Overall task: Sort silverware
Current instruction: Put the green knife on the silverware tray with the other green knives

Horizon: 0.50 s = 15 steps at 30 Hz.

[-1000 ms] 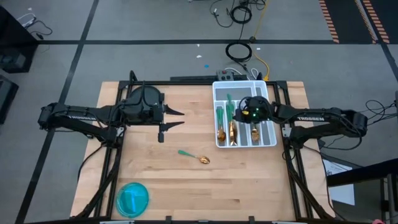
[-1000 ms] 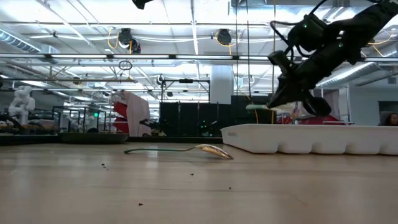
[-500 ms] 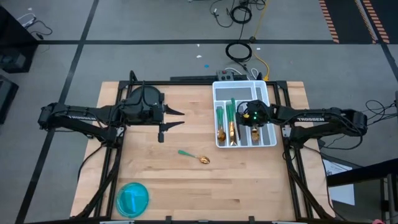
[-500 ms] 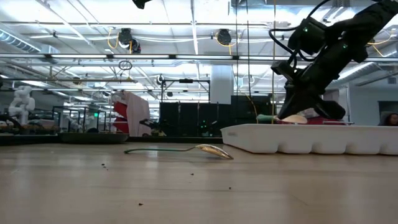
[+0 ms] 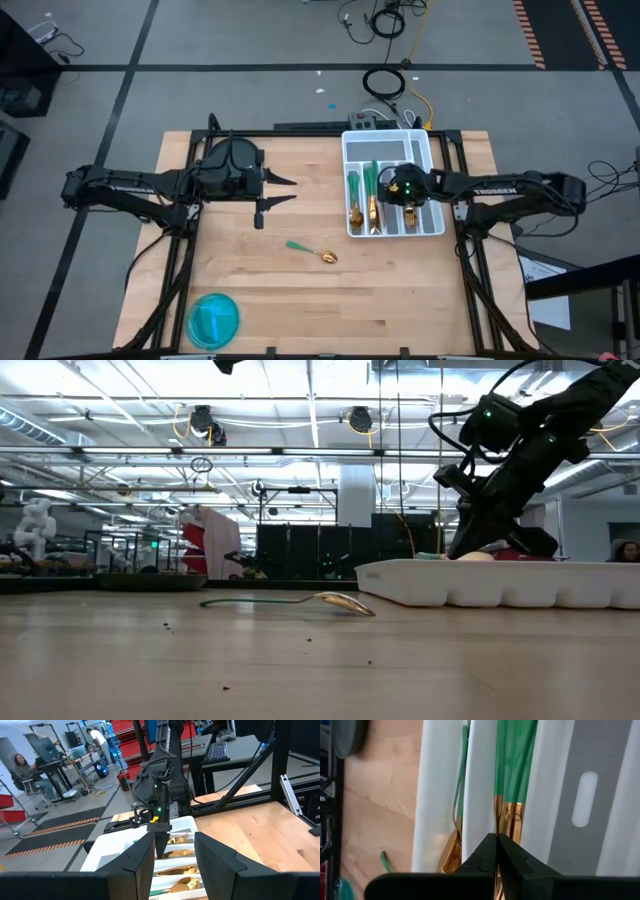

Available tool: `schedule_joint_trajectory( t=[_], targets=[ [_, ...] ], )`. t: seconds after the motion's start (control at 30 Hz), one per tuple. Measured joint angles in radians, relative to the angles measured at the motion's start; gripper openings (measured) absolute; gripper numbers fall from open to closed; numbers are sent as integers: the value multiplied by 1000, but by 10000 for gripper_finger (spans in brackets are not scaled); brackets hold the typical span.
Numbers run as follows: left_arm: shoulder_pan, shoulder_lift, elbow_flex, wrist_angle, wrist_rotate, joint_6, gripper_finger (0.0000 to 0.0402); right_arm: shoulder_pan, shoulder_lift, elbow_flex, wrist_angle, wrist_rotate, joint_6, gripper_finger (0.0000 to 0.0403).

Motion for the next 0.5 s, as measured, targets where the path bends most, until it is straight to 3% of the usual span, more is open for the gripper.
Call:
schedule_joint_trajectory(
  t=[0.5],
  targets=[
    [0, 0, 0, 0, 0, 2, 145, 22, 172, 103, -24, 23, -29, 0]
  ],
)
